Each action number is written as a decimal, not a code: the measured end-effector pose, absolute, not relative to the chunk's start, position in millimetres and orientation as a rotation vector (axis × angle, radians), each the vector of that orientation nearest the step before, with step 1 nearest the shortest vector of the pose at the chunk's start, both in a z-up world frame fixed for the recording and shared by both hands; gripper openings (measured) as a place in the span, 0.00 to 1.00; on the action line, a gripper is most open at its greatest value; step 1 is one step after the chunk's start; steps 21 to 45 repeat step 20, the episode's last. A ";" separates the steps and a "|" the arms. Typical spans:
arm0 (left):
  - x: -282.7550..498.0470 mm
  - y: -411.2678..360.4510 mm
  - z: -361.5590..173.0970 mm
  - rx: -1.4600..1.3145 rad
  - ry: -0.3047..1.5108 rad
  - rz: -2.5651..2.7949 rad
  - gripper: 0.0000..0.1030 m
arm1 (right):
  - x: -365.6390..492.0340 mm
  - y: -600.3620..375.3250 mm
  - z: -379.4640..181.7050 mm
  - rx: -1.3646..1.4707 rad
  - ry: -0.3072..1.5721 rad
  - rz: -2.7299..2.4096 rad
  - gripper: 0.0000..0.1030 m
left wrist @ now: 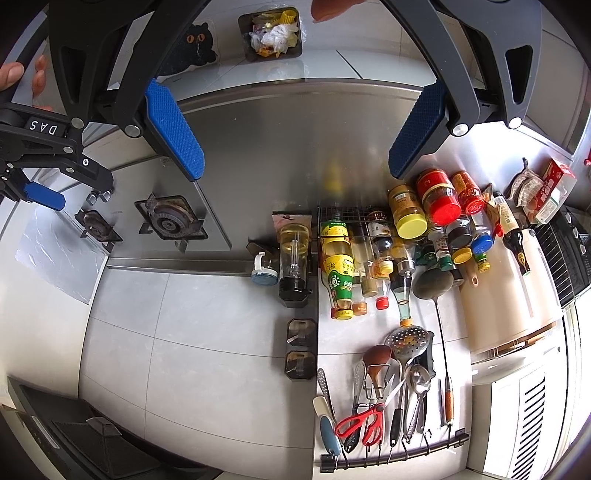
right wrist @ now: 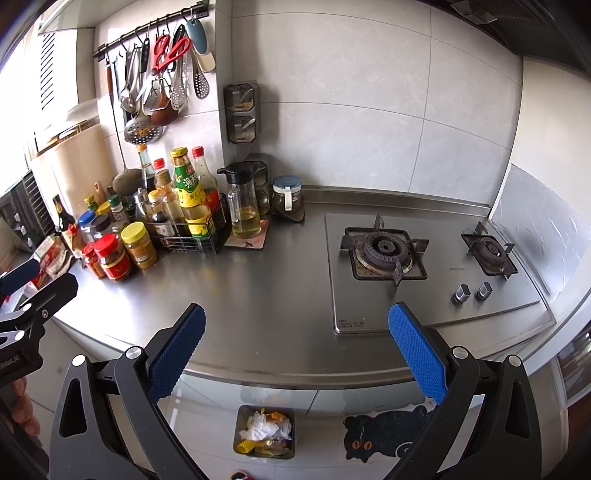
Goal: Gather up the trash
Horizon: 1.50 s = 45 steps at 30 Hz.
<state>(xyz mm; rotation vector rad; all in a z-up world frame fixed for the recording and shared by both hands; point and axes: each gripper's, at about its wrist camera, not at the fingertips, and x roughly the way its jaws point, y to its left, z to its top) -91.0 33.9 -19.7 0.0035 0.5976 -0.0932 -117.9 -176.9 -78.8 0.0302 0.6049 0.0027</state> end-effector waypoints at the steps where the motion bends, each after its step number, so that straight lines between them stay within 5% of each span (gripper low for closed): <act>1: -90.9 33.3 -19.5 0.005 0.599 -0.082 0.92 | -117.6 -176.9 -79.2 0.030 0.606 0.002 0.97; 45: -87.4 36.7 -20.6 0.002 0.617 -0.048 0.92 | -116.6 -176.8 -82.2 0.035 0.613 -0.002 0.97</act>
